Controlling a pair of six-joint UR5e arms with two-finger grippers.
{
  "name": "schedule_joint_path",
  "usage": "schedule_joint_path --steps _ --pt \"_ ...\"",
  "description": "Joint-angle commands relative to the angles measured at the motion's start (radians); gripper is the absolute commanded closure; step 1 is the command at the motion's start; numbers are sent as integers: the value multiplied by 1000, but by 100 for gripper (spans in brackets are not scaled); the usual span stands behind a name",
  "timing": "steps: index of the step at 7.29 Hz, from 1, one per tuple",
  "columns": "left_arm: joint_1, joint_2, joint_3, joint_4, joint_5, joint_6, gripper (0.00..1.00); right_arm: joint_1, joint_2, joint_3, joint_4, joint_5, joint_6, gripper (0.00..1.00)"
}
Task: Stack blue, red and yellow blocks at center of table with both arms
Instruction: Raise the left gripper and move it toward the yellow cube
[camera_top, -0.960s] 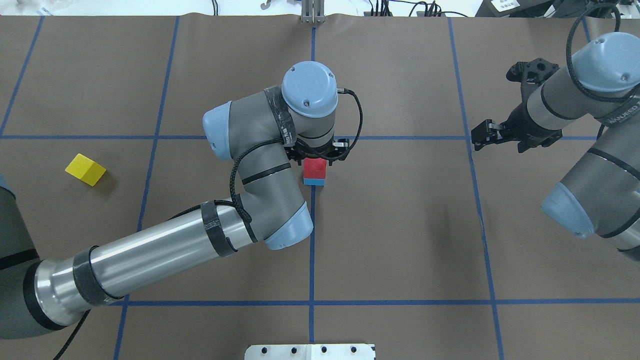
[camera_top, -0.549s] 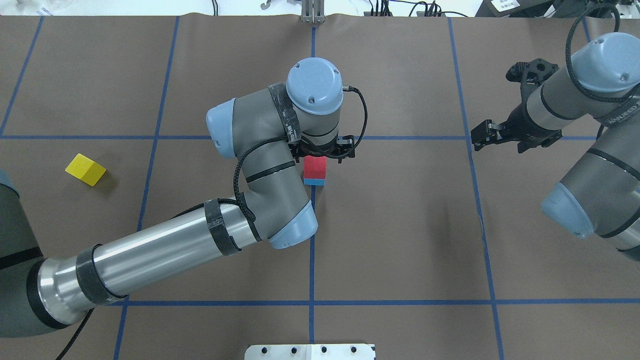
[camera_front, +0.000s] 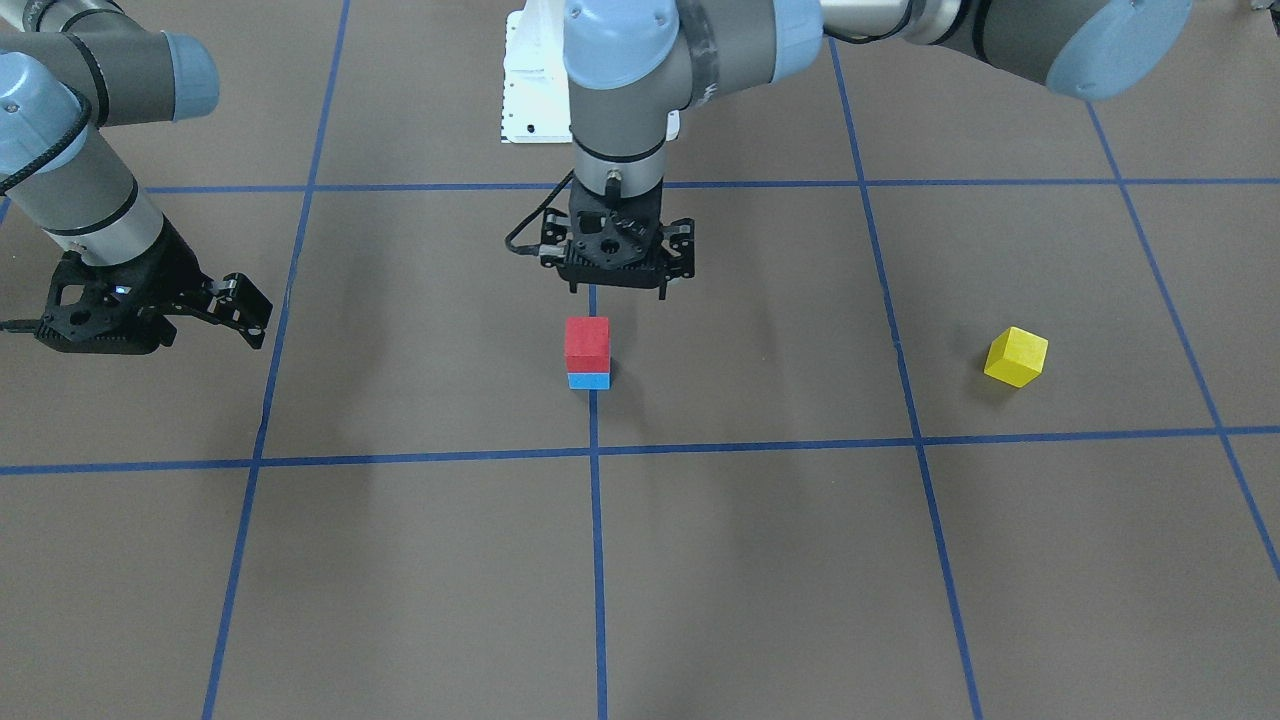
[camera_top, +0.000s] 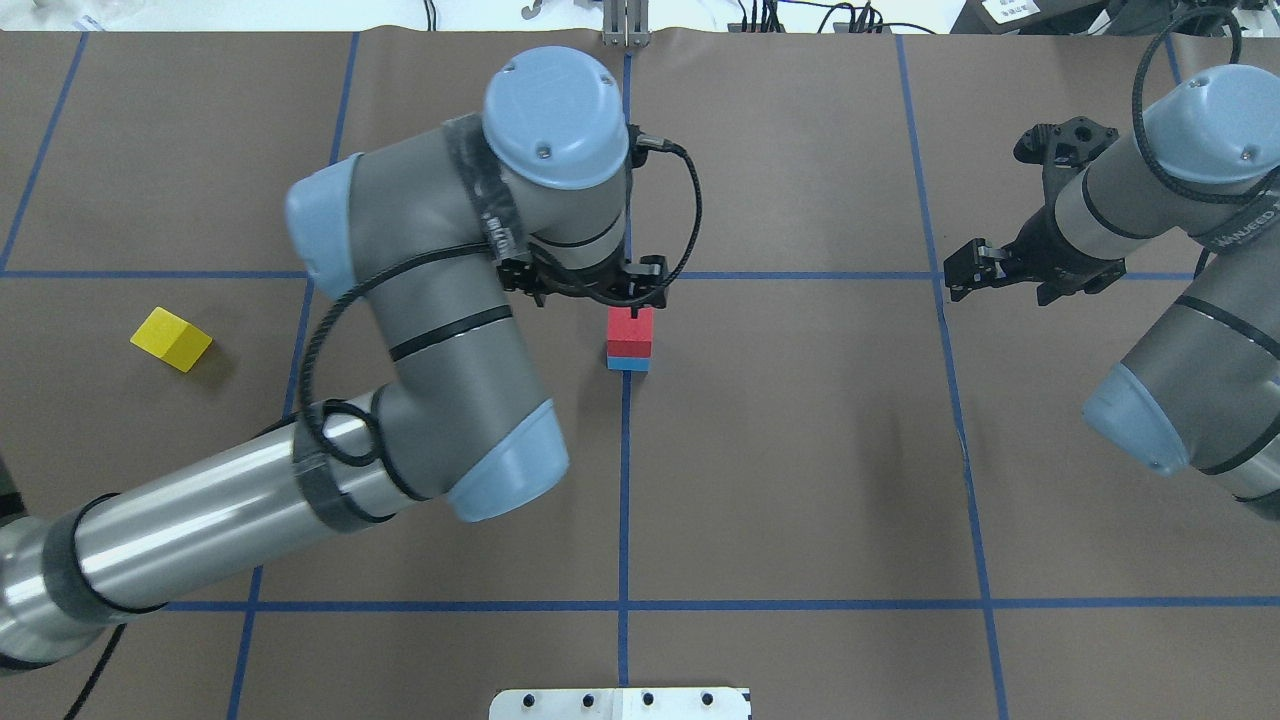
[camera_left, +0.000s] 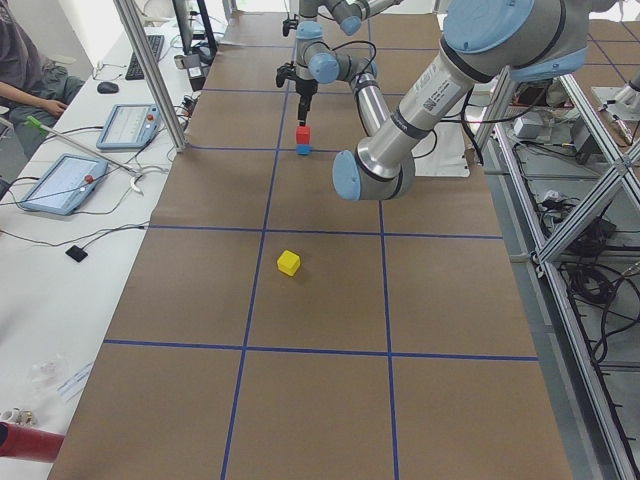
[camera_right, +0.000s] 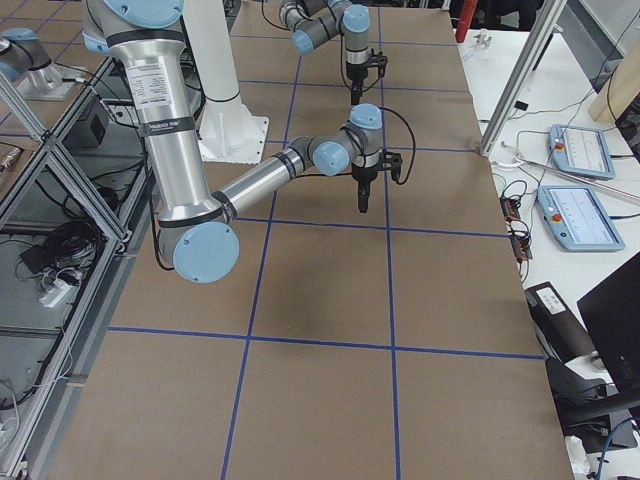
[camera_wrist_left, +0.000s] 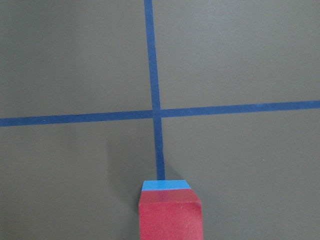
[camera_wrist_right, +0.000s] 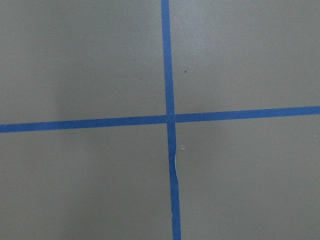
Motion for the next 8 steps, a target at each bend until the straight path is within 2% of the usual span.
schedule_joint_path --steps 1,2,4,6,8 --pt "-70 289 -264 24 -4 157 1 2 1 1 0 0 -2 0" --pt "-105 395 -283 -28 -42 205 1 4 0 5 0 3 -2 0" --pt "-180 726 -283 -363 -82 364 1 8 -2 11 0 6 -2 0" --pt "-281 771 -207 -400 -158 565 1 7 0 5 0 6 -2 0" --pt "-293 803 -161 -414 -182 583 0 7 -3 5 0 5 0 0"
